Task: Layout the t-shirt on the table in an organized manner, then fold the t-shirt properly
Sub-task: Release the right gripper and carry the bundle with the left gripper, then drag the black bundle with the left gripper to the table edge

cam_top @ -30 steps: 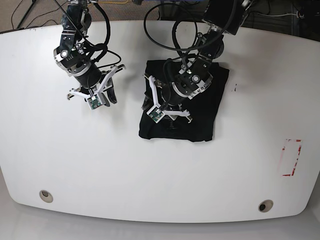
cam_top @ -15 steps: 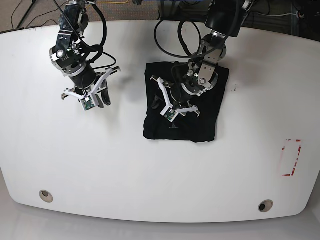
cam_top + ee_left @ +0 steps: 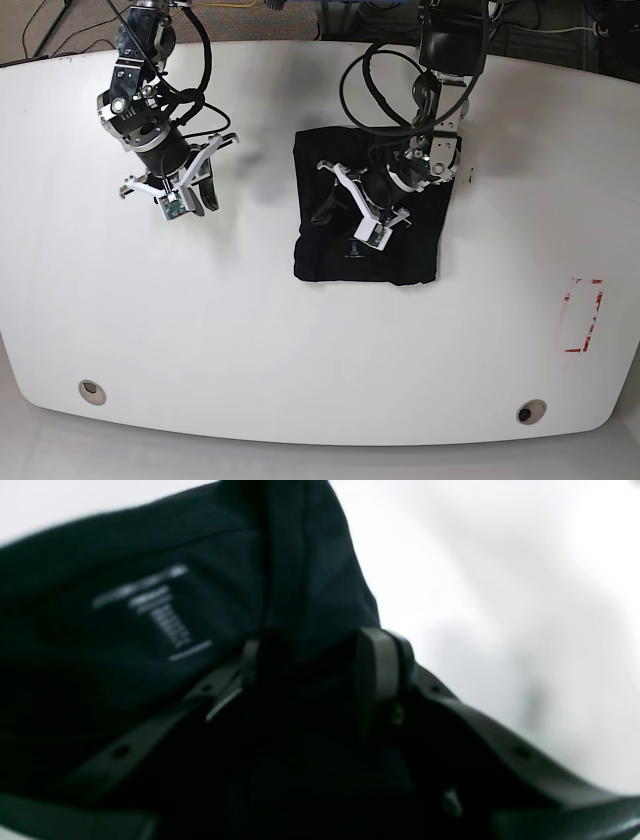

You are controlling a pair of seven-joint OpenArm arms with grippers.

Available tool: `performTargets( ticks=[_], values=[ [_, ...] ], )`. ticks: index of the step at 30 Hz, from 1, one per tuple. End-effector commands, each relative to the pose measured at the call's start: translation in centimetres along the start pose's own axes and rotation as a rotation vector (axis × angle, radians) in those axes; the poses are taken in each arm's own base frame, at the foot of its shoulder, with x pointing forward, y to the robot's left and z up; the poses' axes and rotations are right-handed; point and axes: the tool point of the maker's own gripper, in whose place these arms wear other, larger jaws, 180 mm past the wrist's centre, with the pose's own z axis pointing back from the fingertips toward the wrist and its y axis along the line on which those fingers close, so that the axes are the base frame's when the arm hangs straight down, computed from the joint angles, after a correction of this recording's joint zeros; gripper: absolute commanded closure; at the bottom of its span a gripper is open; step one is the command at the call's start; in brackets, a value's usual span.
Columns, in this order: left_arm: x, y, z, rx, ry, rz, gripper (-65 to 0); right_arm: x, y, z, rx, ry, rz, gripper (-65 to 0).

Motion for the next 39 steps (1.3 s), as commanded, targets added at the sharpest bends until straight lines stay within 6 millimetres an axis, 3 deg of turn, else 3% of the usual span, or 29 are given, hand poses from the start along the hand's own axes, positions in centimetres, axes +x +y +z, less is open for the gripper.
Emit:
performTargets(
  ticks=[1, 7, 16, 20, 24, 27, 33, 39],
  values=[
    [-8.3, 3.3, 2.5, 0.108, 0.344, -0.006, -23.9, 1.0, 0.0, 0.4, 0.001, -0.040, 0.009, -10.9],
    [-9.6, 6.5, 5.2, 0.136, 0.395, -0.030, -23.9, 0.7, 0.1, 0.5, 0.005, -0.037, 0.004, -10.9],
    [-13.0, 8.2, 8.5, 0.142, 0.536, -0.050, -23.9, 0.1, 0.6, 0.7, 0.015, -0.023, -0.005, -10.9],
    [-13.5, 9.2, 9.5, 0.156, 0.565, -0.061, -23.9, 0.1, 0.6, 0.7, 0.015, -0.023, -0.005, -10.9],
    [-13.0, 11.9, 11.6, 0.206, 0.582, -0.109, -23.9, 0.0, 0.7, 0.7, 0.018, -0.022, -0.006, -10.9],
    [-13.3, 12.8, 13.1, 0.226, 0.599, -0.132, -23.9, -0.1, 0.7, 0.6, 0.018, -0.020, -0.008, -10.9],
    [-10.2, 14.7, 14.9, 0.273, 0.566, -0.239, -23.9, 0.0, 0.8, 0.6, 0.021, -0.021, -0.008, -10.9],
    [-6.9, 15.3, 15.2, 0.295, 0.511, -0.315, -23.9, 0.0, 0.9, 0.6, 0.021, -0.022, -0.008, -10.9]
  ],
)
